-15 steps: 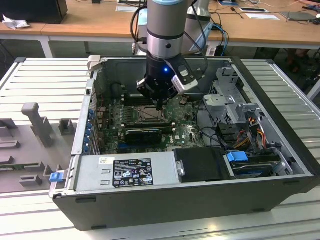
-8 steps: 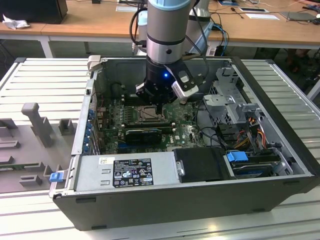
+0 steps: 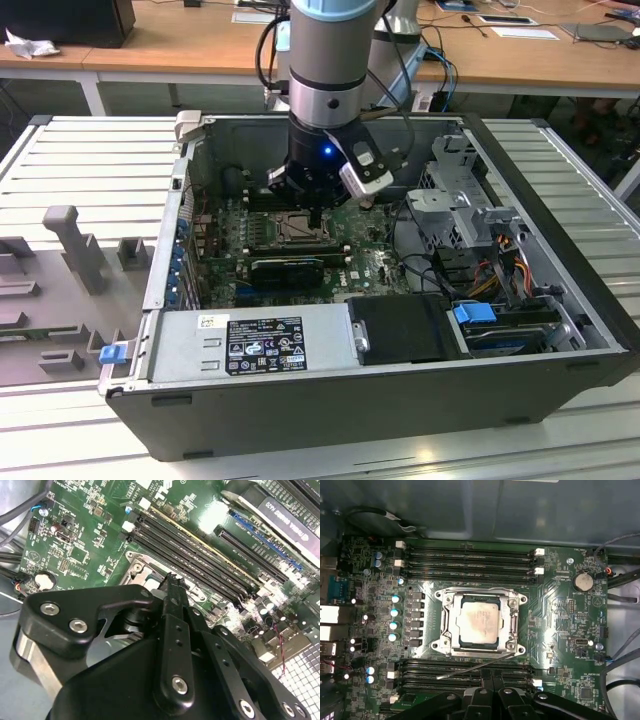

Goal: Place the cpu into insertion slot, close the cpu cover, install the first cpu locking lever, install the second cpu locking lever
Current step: 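Install the second cpu locking lever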

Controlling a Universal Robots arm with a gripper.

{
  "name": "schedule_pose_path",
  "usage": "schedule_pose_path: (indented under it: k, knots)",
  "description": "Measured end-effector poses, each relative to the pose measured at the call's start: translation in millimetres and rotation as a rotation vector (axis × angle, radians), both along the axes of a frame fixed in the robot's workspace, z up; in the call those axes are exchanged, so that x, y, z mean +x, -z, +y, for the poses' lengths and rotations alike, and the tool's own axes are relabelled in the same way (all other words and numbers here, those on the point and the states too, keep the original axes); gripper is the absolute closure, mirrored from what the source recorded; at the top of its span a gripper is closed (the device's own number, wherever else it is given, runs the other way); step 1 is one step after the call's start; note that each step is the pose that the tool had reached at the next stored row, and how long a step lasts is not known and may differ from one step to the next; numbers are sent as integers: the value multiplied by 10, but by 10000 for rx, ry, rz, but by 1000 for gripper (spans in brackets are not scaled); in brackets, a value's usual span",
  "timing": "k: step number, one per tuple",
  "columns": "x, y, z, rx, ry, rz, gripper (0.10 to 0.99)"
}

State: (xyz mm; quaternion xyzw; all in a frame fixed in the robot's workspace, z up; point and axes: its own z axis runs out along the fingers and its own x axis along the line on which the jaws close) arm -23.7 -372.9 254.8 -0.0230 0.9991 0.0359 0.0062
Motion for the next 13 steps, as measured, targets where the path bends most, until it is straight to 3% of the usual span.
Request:
schedule_pose_path:
  k: [7,13]
  knots:
    - [-58,32,-39,38,0,1,980]
    - [-116,86,-49,212,-1,3,980]
